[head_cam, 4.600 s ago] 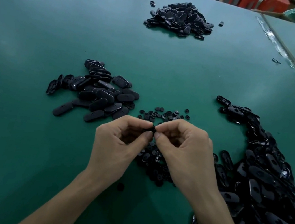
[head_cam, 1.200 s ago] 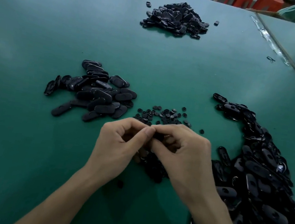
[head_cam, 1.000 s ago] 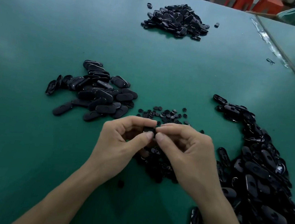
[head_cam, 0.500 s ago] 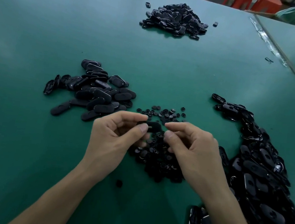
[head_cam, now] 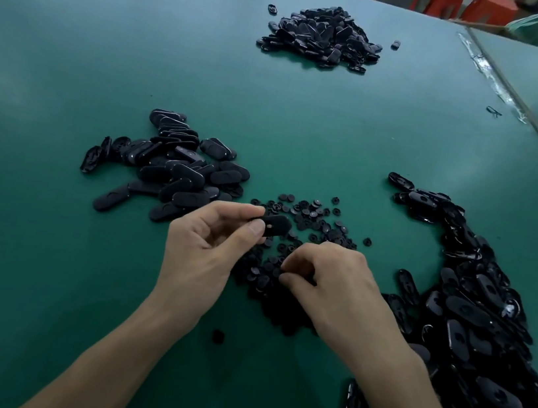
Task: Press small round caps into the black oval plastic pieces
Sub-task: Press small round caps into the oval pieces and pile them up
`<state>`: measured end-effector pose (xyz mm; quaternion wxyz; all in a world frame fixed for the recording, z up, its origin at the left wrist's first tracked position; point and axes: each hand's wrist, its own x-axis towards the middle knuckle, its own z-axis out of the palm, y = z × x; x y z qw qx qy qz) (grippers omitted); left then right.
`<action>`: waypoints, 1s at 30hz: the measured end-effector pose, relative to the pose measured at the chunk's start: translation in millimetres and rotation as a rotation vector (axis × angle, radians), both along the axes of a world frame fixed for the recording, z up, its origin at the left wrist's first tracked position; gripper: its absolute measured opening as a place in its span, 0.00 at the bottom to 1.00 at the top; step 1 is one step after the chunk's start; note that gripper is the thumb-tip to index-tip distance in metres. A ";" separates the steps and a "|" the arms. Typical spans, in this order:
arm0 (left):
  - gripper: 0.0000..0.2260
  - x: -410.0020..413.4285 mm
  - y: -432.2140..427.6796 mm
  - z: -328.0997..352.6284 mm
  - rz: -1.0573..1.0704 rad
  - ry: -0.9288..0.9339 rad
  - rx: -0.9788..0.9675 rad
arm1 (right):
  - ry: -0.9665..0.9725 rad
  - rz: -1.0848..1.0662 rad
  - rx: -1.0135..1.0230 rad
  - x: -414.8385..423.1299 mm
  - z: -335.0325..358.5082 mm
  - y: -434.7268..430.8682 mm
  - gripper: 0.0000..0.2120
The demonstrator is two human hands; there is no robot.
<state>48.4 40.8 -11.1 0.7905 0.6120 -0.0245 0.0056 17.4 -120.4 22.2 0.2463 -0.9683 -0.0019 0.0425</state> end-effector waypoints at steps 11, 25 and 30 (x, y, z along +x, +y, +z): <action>0.06 -0.6 0.7 -4.8 -0.030 -0.024 0.057 | 0.019 -0.093 -0.080 1.5 7.2 12.5 0.07; 0.07 -0.8 -0.4 -9.4 -0.014 0.006 0.062 | -0.038 -0.148 0.384 5.2 3.4 -11.0 0.09; 0.08 -0.9 0.4 -9.4 -0.019 -0.006 0.081 | 0.016 -0.172 0.790 4.7 2.0 -7.5 0.10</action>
